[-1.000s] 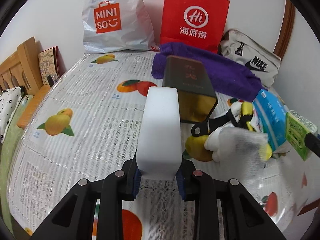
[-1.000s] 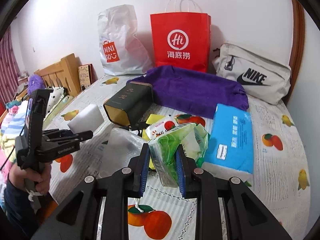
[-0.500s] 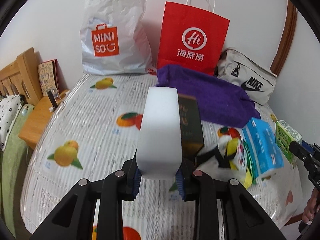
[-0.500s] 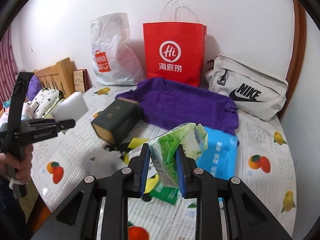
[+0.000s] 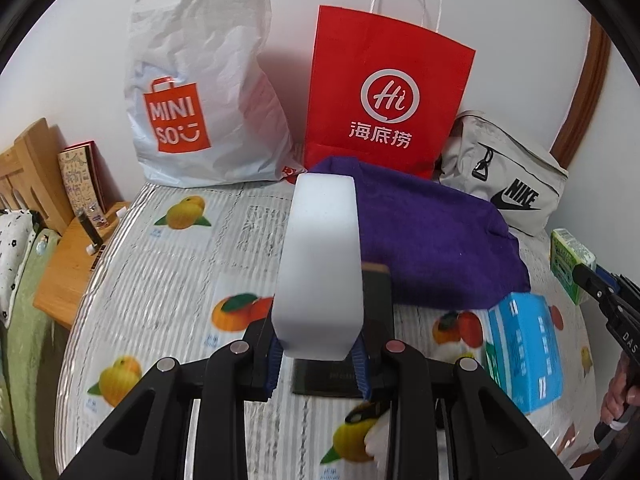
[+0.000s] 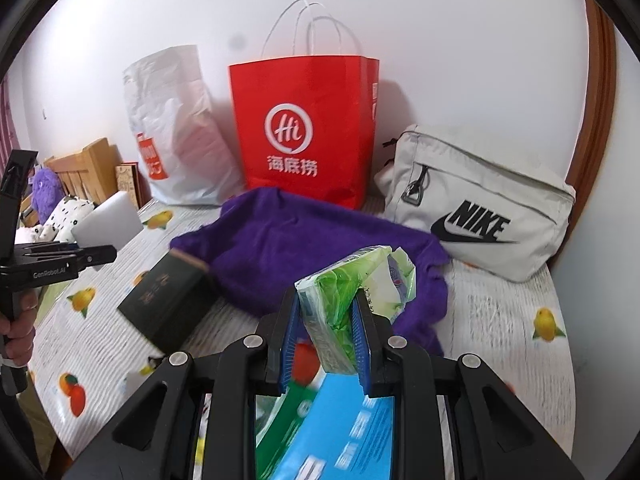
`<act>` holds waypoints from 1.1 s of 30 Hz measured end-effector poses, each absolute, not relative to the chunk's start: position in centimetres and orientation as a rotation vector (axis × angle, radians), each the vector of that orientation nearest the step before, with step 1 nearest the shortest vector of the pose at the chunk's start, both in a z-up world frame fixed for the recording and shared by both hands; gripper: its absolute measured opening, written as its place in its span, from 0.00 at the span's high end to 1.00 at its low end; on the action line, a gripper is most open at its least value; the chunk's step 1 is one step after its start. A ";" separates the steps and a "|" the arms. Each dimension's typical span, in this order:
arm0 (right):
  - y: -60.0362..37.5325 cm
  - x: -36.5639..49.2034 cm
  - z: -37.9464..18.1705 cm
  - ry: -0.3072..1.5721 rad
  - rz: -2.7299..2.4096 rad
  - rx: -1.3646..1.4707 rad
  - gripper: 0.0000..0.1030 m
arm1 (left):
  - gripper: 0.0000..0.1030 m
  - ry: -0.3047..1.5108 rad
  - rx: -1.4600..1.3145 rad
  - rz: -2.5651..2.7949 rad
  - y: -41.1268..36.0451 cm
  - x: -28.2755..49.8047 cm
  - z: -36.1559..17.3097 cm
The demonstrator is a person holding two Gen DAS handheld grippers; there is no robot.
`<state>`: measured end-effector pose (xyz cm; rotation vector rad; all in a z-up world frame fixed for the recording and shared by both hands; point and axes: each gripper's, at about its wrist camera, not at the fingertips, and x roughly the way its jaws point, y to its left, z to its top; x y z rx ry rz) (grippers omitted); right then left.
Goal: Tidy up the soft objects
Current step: 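Place the sponge on the purple towel with the left gripper while the right places the tissue pack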
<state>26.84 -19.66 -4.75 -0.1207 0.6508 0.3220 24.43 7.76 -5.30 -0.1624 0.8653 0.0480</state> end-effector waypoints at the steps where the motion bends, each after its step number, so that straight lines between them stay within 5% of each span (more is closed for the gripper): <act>1: -19.7 27.6 -4.8 0.652 0.328 -0.117 0.76 | 0.73 0.870 -0.162 0.044 7.7 25.2 -5.3; 33: -19.1 44.7 -12.6 0.911 0.300 -0.212 0.75 | 0.73 1.009 -0.179 -0.018 5.5 40.2 -9.6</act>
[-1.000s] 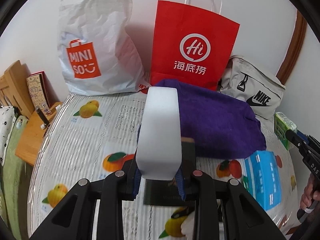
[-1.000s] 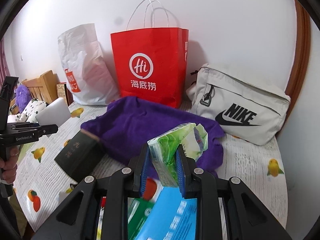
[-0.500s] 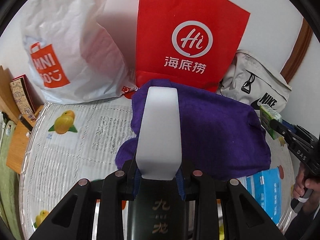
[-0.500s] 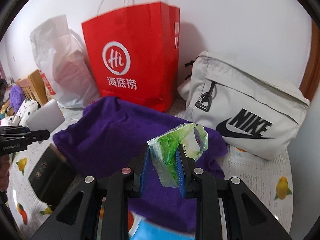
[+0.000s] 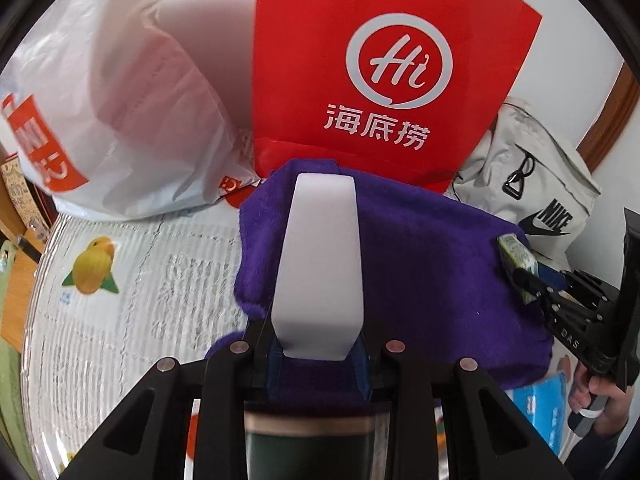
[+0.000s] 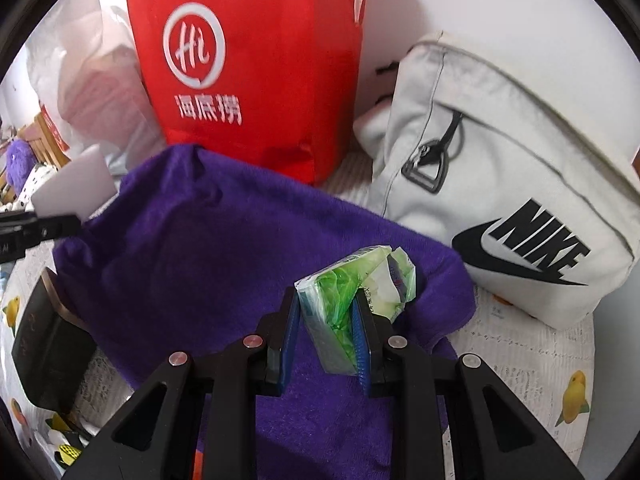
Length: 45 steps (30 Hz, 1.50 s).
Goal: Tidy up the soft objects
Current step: 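Place the sponge on the purple towel with the left gripper while the right places the tissue pack, then grasp the white mesh pouch with the left gripper while the right grasps the snack packet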
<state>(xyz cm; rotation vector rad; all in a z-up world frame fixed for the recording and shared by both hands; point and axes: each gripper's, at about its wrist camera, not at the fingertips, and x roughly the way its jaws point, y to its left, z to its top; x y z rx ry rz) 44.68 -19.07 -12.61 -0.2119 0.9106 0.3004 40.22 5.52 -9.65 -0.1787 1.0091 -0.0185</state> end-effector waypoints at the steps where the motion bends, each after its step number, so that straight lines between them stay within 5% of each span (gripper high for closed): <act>1: -19.1 44.7 -12.8 0.917 0.293 -0.222 0.75 | 0.73 1.013 -0.178 -0.020 5.4 40.6 -9.8; 8: -19.6 44.6 -12.9 0.924 0.296 -0.194 0.68 | 0.73 1.050 -0.160 -0.035 3.7 43.4 -10.9; 13: -19.6 43.2 -12.1 0.887 0.294 -0.217 0.39 | 0.73 1.068 -0.132 -0.011 2.8 45.0 -11.8; 30: -21.4 38.2 -9.2 0.831 0.275 -0.145 0.38 | 0.70 1.149 -0.121 0.037 1.7 47.9 -14.0; 34: -21.5 37.2 -9.3 0.836 0.278 -0.129 0.38 | 0.39 1.159 -0.114 0.060 1.5 47.7 -13.9; 45: -20.9 33.0 -8.2 0.827 0.295 -0.094 0.38 | 0.38 1.134 -0.096 0.061 1.6 44.2 -11.4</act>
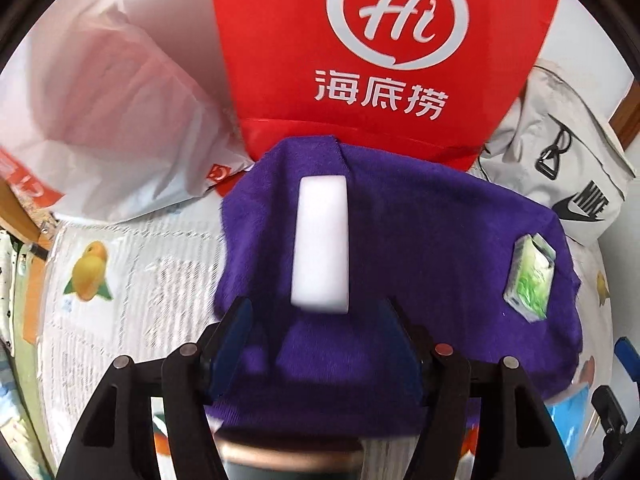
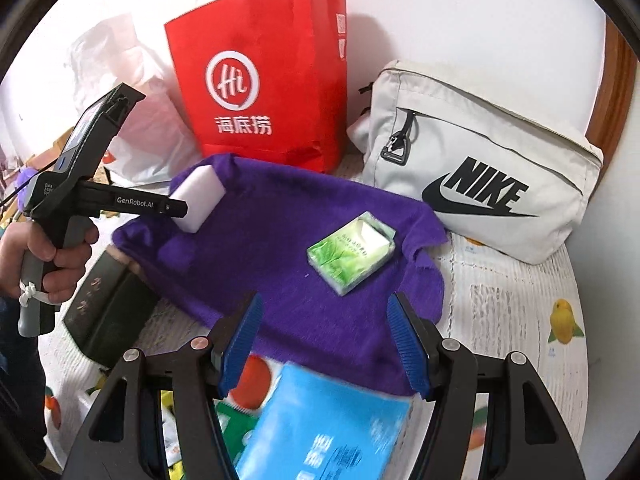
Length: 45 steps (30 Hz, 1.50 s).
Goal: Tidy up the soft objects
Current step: 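Grasp the white mesh pouch with the left gripper while the right grasps the snack packet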
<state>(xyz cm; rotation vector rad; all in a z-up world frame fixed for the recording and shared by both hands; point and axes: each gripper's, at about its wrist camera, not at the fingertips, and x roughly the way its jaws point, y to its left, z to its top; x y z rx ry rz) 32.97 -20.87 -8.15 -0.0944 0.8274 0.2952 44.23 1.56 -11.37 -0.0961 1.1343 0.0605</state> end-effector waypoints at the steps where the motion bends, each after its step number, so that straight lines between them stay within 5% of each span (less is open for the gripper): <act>1: -20.8 32.4 -8.0 0.827 0.300 -0.092 0.38 | 0.38 1.132 -0.098 0.064 1.6 43.6 -11.0; 8: -19.7 28.0 -7.7 0.823 0.336 -0.071 0.37 | 0.38 1.107 -0.096 0.048 1.9 38.5 -8.9; 18: -15.3 22.1 -9.8 0.827 0.479 -0.144 0.22 | 0.38 1.057 -0.127 0.026 4.5 29.1 -7.2; 37: -10.7 23.0 -15.3 0.926 0.571 -0.341 0.18 | 0.38 1.089 -0.255 0.071 8.8 19.3 -10.9; 41: -10.3 23.3 -15.8 0.935 0.583 -0.334 0.18 | 0.38 1.119 -0.266 0.071 8.9 19.3 -12.1; 45: -10.7 22.9 -15.2 0.923 0.590 -0.326 0.29 | 0.38 1.132 -0.260 0.064 8.8 19.0 -12.6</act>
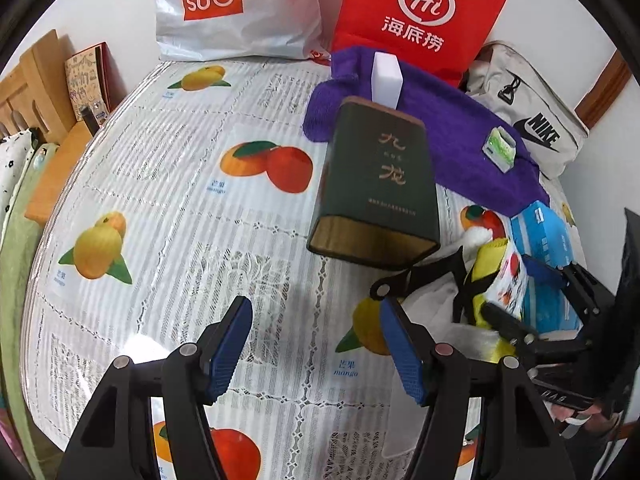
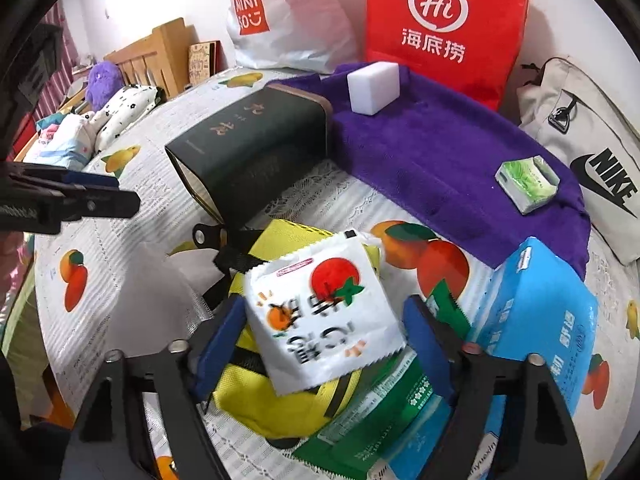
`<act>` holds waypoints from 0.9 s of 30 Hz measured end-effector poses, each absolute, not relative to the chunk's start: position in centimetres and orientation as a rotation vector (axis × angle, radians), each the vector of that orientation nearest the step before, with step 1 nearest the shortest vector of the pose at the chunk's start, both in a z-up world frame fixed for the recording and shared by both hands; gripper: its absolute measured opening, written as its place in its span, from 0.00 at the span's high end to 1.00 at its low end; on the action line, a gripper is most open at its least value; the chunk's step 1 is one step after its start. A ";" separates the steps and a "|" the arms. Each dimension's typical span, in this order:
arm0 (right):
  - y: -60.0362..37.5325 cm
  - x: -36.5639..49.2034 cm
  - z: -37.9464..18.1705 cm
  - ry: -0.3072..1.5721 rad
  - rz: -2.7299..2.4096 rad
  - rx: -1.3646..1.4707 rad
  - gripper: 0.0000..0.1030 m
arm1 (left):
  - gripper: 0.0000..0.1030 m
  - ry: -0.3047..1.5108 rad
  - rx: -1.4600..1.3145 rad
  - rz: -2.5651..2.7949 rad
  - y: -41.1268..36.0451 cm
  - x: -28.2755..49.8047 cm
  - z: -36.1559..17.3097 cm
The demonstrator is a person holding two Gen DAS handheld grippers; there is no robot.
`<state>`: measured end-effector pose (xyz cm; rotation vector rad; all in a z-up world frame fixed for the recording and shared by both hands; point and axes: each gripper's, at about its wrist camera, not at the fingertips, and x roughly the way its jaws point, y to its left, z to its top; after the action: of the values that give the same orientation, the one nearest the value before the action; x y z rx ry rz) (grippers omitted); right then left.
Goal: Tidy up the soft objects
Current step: 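Grasp the white mesh pouch with the left gripper while the right grasps the snack packet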
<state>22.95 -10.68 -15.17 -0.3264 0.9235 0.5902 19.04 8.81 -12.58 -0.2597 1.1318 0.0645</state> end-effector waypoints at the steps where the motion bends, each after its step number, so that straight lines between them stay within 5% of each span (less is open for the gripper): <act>1: -10.8 22.7 -14.9 0.918 0.586 -0.328 0.30 | 0.38 1.133 -0.258 0.063 8.8 19.0 -12.6; 16: -14.6 20.9 -11.8 0.844 0.489 -0.216 0.33 | 0.38 1.130 -0.230 -0.026 6.1 17.2 -13.0; 20: -15.8 19.6 -10.8 0.812 0.463 -0.204 0.33 | 0.25 1.107 -0.230 -0.100 4.3 16.3 -13.2; 27: -18.4 17.7 -10.3 0.797 0.417 -0.155 0.33 | 0.21 1.135 -0.170 -0.177 0.5 15.6 -14.9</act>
<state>17.68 -18.42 -10.28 -0.1551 0.7969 0.4174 15.62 0.55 -14.94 -0.1701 1.1351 -0.1770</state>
